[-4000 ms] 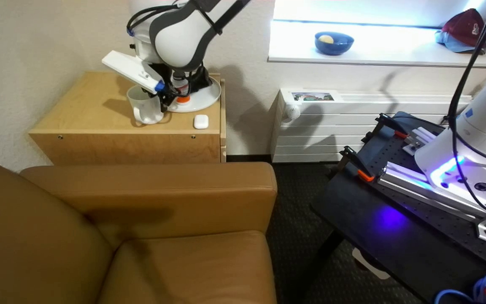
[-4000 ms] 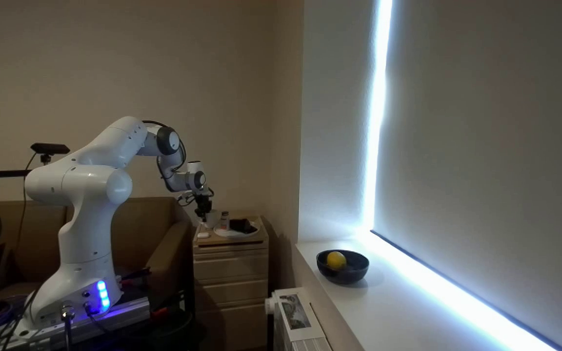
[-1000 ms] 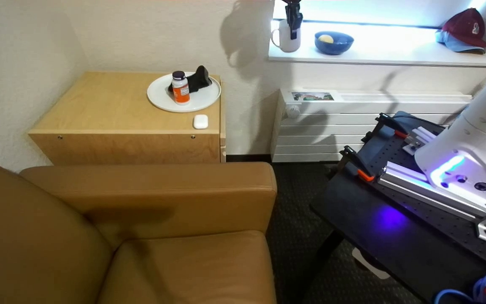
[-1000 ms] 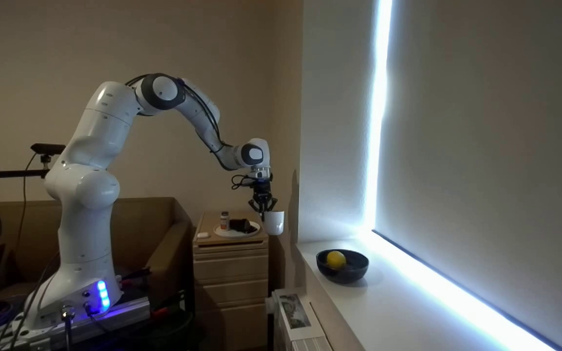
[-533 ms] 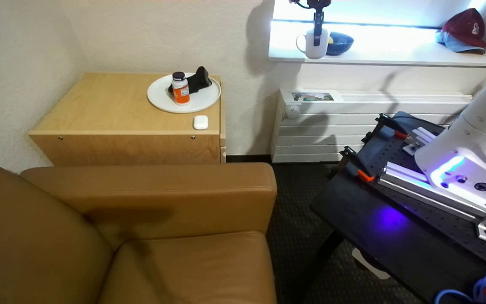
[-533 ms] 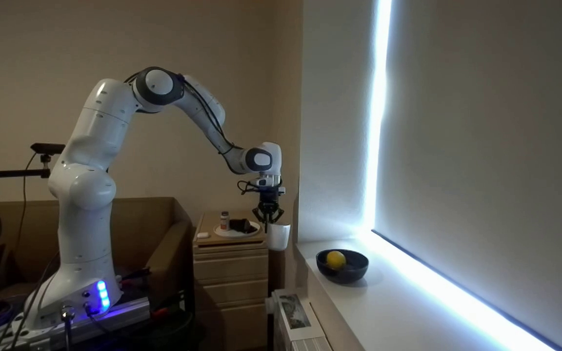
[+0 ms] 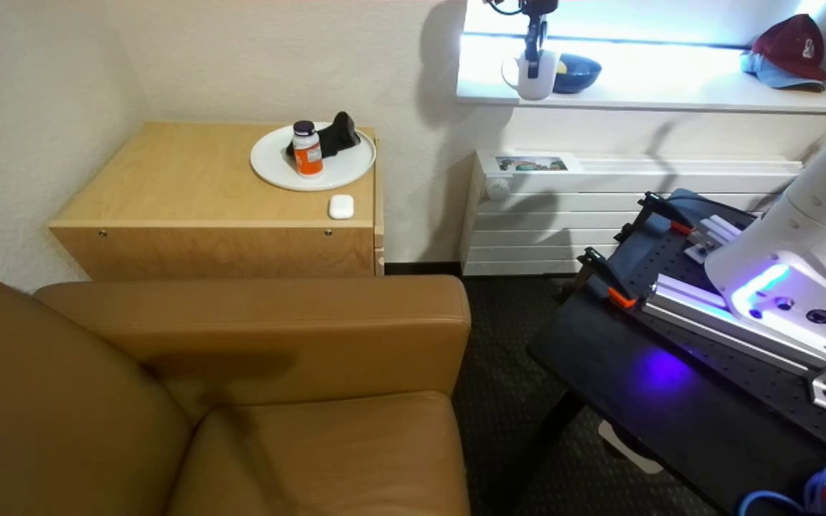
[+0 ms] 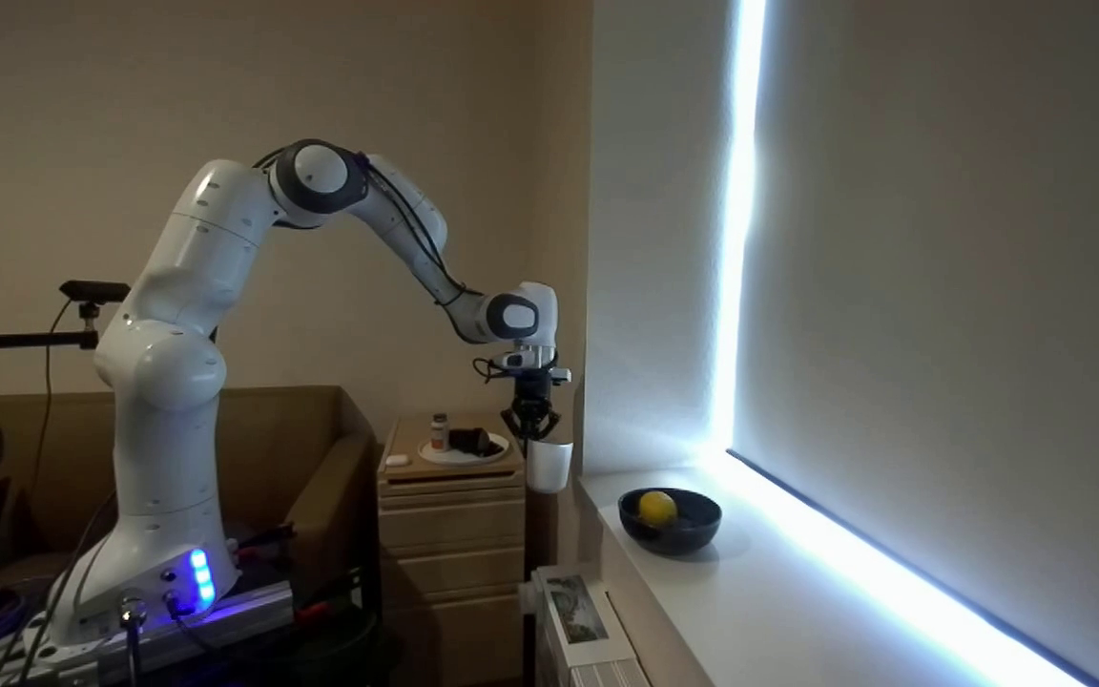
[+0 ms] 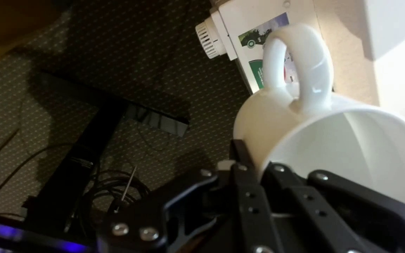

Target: Move the white cup to the window sill

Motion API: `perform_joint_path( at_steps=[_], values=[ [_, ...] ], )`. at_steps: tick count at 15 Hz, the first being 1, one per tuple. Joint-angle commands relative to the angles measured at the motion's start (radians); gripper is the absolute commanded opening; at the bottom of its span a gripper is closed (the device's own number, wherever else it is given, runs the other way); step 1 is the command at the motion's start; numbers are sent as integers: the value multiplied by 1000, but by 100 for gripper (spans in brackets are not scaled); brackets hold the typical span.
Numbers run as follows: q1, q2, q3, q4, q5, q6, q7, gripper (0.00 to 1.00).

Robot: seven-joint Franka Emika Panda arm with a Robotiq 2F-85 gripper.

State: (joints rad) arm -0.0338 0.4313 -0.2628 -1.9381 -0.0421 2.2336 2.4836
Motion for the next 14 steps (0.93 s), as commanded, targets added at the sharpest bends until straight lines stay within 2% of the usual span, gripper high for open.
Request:
perform_joint_path(
  at_steps=[1,6,7,8,10,11,13,14],
  values=[
    [-82,110,-8,180,94,-52,53,1],
    [-151,238,-7,411,220,-104,205,1],
    [-24,278,-189,439,380,-110,132,1],
    [-124,209,-47,340,249,-60,130,5],
    [-52,253,-153,393,347,-78,119,5],
    [-36,263,-170,405,356,-80,121,1],
    [-42,290,-162,431,382,-107,121,1],
    [-30,317,-191,454,435,-120,121,1]
  ],
)
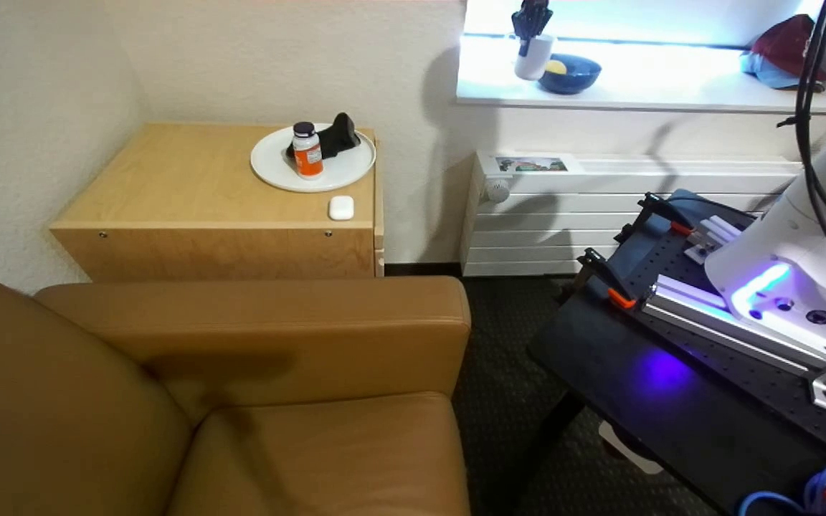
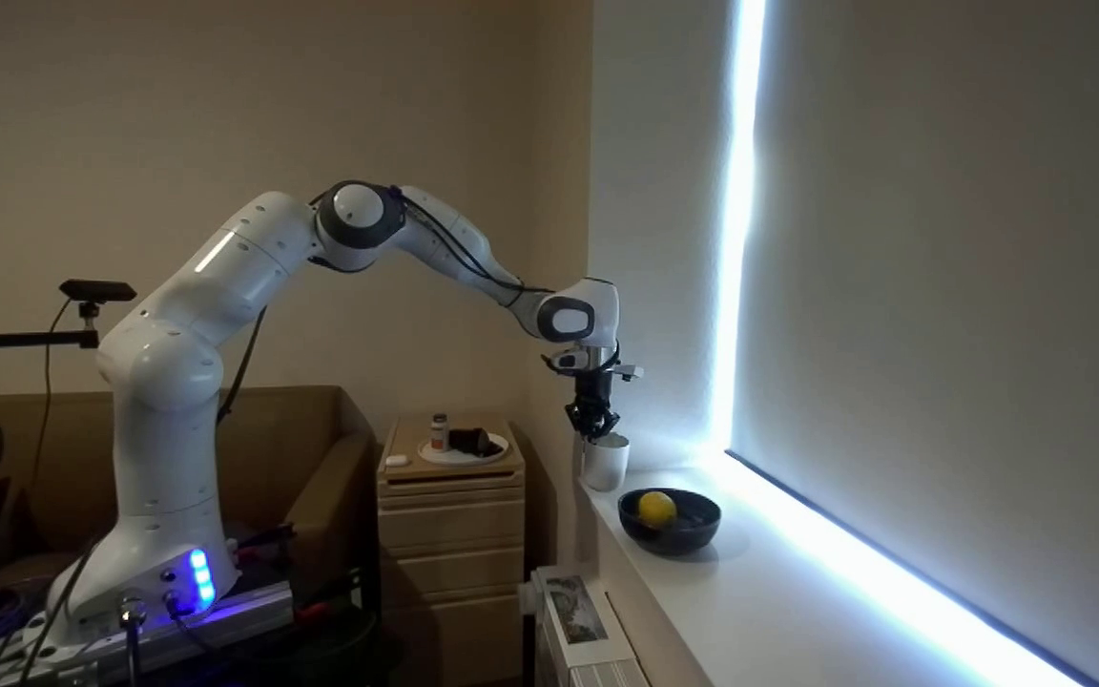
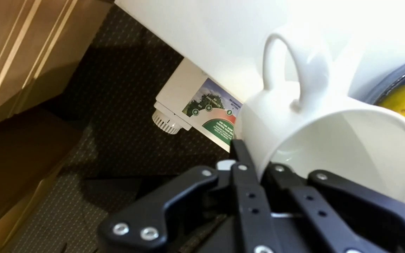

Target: Move the white cup to the window sill

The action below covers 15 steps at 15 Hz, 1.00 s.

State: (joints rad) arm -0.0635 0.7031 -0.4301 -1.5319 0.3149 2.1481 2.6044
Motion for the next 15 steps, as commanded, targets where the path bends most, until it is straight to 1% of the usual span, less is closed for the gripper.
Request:
perform_joint_path(
  at_steps=[1,5,9,12,15],
  values=[
    [4,56,-36,53,107,-35,0,1],
    [11,131,-112,105,272,-53,-1,1],
    [49,186,-178,127,366,-39,-2,1],
    [90,218,-217,143,393,-26,-2,1],
    [137,252,-265,172,379,-9,-2,1]
  ],
)
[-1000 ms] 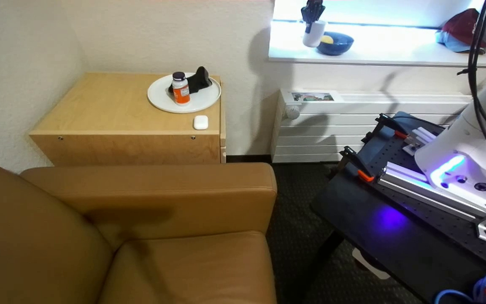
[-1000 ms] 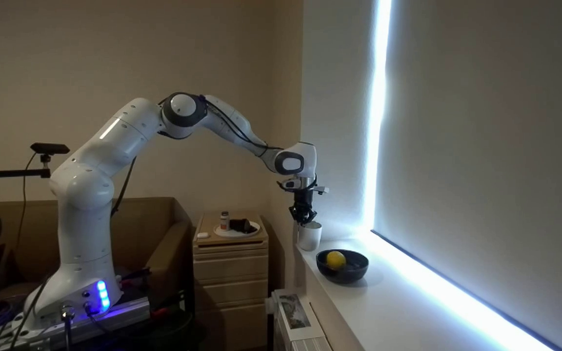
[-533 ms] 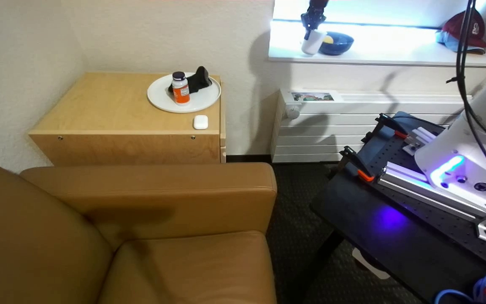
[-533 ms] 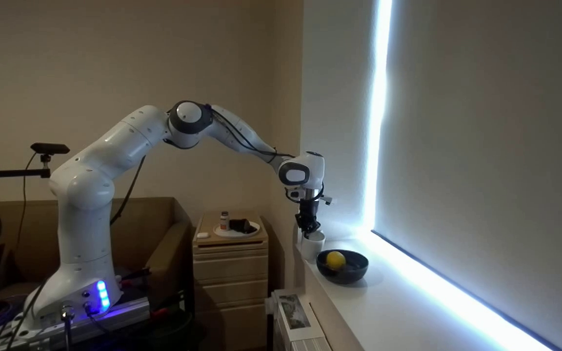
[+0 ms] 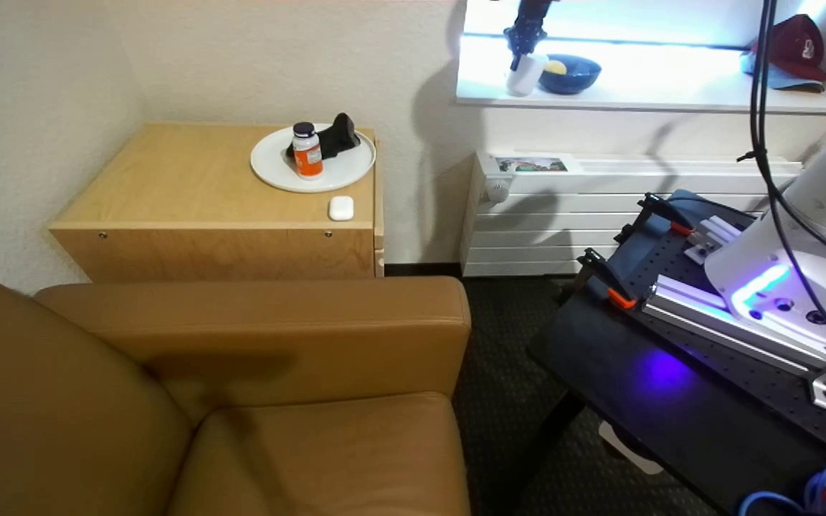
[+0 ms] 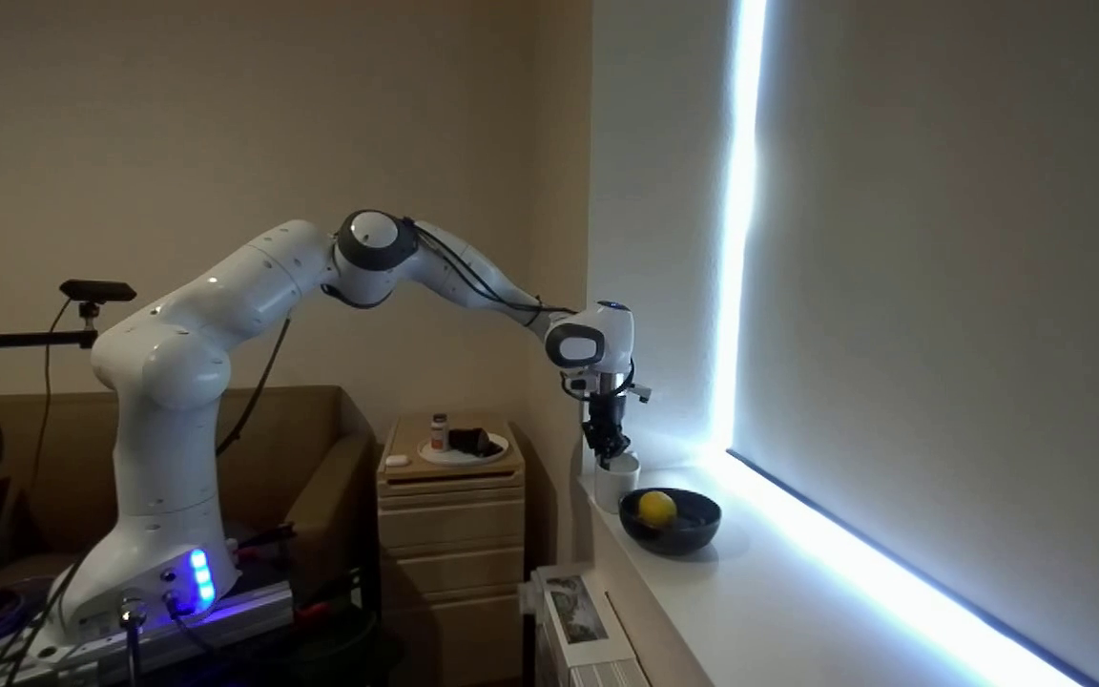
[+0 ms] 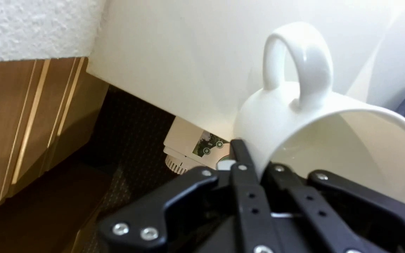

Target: Move the white cup to the window sill

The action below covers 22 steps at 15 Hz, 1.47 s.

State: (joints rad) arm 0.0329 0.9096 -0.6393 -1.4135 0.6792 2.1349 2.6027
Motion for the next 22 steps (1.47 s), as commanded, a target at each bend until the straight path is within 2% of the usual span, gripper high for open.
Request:
perform_joint_path(
  at_steps=[1,4,13,14,15,17,22],
  values=[
    [55,57,-73,68,7,8,0,1],
    [76,100,-110,129,-16,-22,0,1],
    [-5,185,-77,274,-35,-156,-8,1],
    [-9,191,-81,287,-32,-171,0,30],
    [-13,190,-79,293,-34,-179,-3,31],
    [-22,195,-80,311,-29,-197,-3,43],
    [-32,139,-85,285,-7,-183,-30,80]
  ],
)
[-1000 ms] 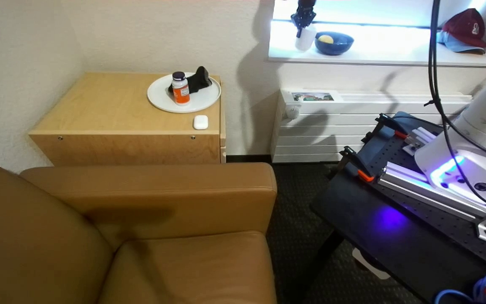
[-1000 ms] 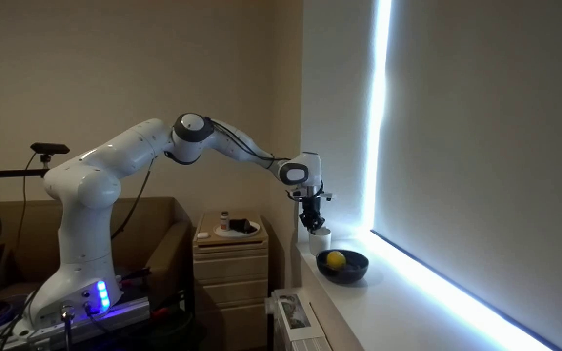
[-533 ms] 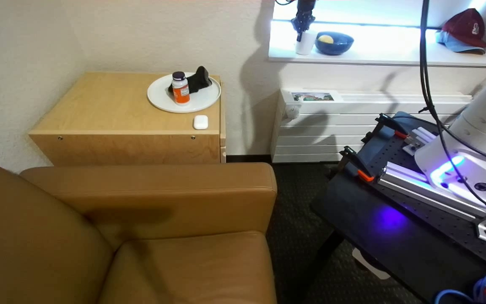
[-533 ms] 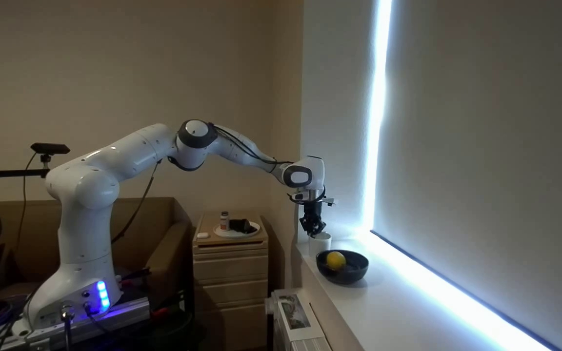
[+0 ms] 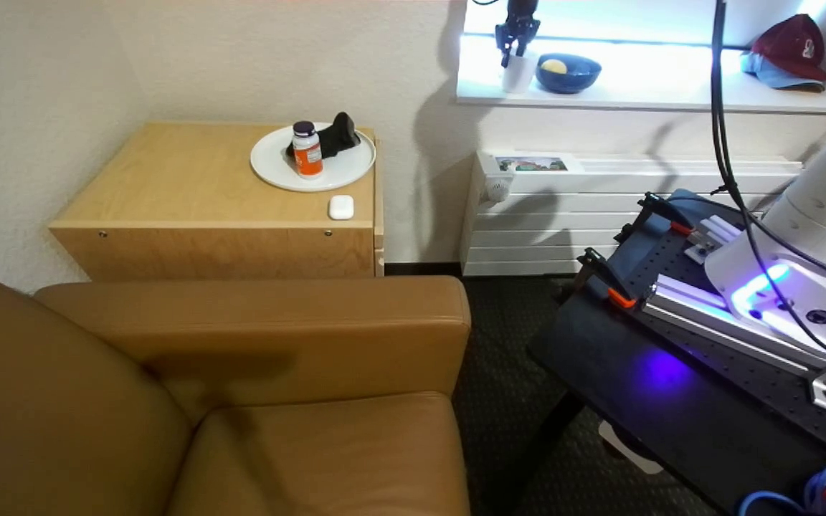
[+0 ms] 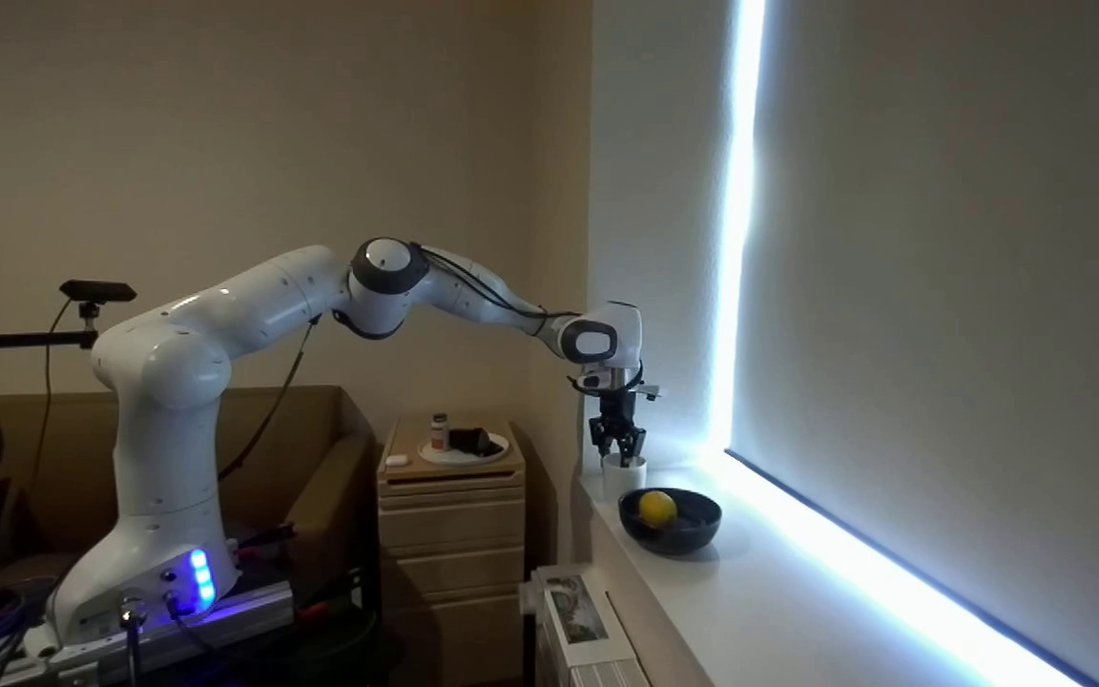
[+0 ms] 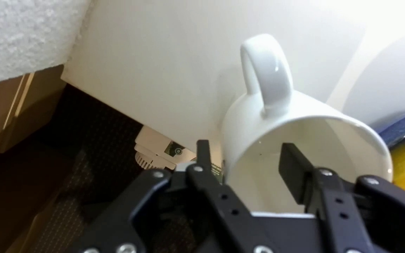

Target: Move the white cup to the window sill

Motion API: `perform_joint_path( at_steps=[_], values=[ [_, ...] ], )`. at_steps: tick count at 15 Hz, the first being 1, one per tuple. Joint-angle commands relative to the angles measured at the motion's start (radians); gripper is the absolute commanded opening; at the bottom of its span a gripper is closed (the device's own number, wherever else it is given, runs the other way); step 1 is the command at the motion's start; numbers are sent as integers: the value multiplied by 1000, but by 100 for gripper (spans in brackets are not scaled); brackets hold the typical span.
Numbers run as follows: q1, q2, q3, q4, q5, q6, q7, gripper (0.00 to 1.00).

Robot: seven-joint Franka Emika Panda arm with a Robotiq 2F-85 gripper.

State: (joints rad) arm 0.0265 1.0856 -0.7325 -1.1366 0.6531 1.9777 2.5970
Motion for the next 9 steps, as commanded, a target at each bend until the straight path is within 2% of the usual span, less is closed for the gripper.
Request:
perform_joint_path(
  at_steps=[1,3,5,8,9],
  values=[
    [-27,-53,7,-2,23,-26,-29,86],
    [-45,-109,21,-22,31,-84,-91,98],
    [-59,-176,28,-59,39,-148,-197,100],
    [-56,-307,6,-162,46,-177,-379,100],
    [-59,-193,-5,-49,26,-162,-265,100]
  ],
)
